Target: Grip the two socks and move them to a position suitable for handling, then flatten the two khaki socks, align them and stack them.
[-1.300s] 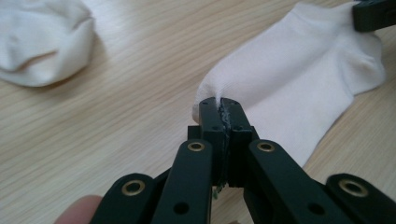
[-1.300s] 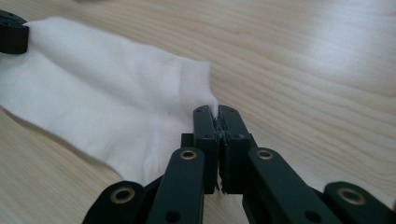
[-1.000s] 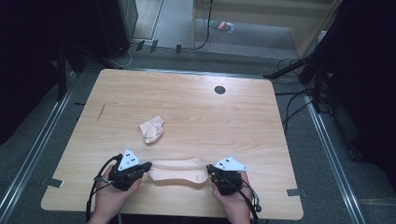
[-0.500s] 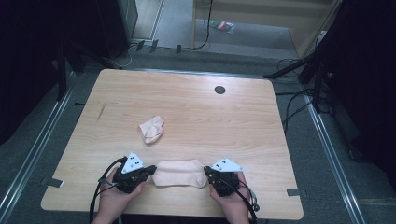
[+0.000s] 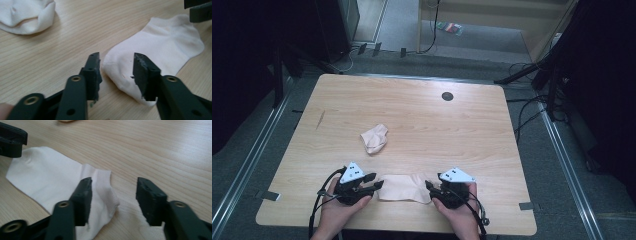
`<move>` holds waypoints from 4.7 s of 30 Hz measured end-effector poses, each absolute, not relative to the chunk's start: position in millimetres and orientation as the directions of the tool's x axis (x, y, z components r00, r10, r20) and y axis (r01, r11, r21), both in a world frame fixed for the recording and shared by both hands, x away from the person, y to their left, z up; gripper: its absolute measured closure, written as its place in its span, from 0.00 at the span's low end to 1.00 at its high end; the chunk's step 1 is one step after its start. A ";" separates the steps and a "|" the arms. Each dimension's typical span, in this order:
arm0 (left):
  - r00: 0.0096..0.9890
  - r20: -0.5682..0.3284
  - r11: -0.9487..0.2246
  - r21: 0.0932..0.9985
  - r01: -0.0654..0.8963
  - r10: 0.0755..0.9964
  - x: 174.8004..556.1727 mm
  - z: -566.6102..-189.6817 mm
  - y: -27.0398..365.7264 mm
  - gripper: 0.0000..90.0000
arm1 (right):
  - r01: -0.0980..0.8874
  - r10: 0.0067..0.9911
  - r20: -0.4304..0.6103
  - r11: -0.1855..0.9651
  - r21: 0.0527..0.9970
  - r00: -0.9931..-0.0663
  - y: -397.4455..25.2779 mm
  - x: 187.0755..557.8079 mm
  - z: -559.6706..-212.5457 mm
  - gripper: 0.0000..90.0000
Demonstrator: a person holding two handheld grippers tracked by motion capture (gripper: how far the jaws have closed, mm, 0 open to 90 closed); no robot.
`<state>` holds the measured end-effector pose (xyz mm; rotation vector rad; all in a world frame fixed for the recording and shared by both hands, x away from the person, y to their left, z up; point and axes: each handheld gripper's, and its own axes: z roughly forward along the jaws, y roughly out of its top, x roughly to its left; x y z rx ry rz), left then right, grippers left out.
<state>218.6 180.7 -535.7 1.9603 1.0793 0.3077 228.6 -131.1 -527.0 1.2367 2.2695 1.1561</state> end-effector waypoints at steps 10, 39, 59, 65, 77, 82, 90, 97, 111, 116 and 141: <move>0.565 -0.180 -0.215 0.799 0.561 0.806 220.8 -532.1 186.6 0.40 | 0.542 0.839 0.088 0.264 0.798 -0.538 -133.6 230.1 -519.8 0.16; 0.367 -0.198 -0.055 0.815 0.577 0.909 288.9 -521.9 222.2 0.11 | 0.550 0.892 0.150 0.124 0.826 -0.427 -162.1 248.0 -504.5 0.14; 0.254 -0.262 0.049 0.780 0.624 0.931 329.3 -544.6 234.1 0.19 | 0.572 0.900 0.150 0.124 0.811 -0.409 -161.1 252.9 -511.3 0.14; 0.266 -0.239 0.012 0.764 0.645 0.934 337.7 -547.0 229.5 0.25 | 0.576 0.899 0.152 0.127 0.807 -0.410 -159.6 253.8 -513.7 0.14; 0.321 -0.150 -0.103 0.753 0.650 0.935 344.9 -549.4 211.4 0.55 | 0.588 0.897 0.151 0.138 0.797 -0.416 -154.8 254.9 -516.9 0.14; 0.347 -0.102 -0.159 0.746 0.647 0.932 346.0 -547.5 201.5 0.91 | 0.596 0.897 0.152 0.141 0.791 -0.414 -152.1 254.7 -518.1 0.15; 0.368 -0.205 -0.057 0.805 0.590 0.907 329.6 -525.9 195.2 0.95 | 0.580 0.895 0.161 0.124 0.805 -0.415 -150.6 255.1 -510.0 0.15; 0.450 -0.300 -0.004 0.828 0.560 0.842 311.3 -504.7 160.4 0.95 | 0.570 0.899 0.149 0.127 0.812 -0.412 -148.0 260.7 -502.7 0.16; 0.511 -0.317 0.004 0.852 0.523 0.799 295.7 -503.1 113.8 0.95 | 0.614 0.784 0.378 0.006 0.789 -0.493 -130.6 285.5 -500.1 0.65; 0.514 -0.315 0.007 0.858 0.514 0.798 294.1 -503.5 116.6 0.95 | 0.655 0.748 0.439 -0.007 0.755 -0.498 -111.8 294.4 -506.4 0.57; 0.465 -0.366 0.045 0.821 0.569 0.806 297.5 -524.3 155.4 0.48 | 0.599 0.750 0.336 0.100 0.794 -0.570 -99.7 310.6 -487.4 1.00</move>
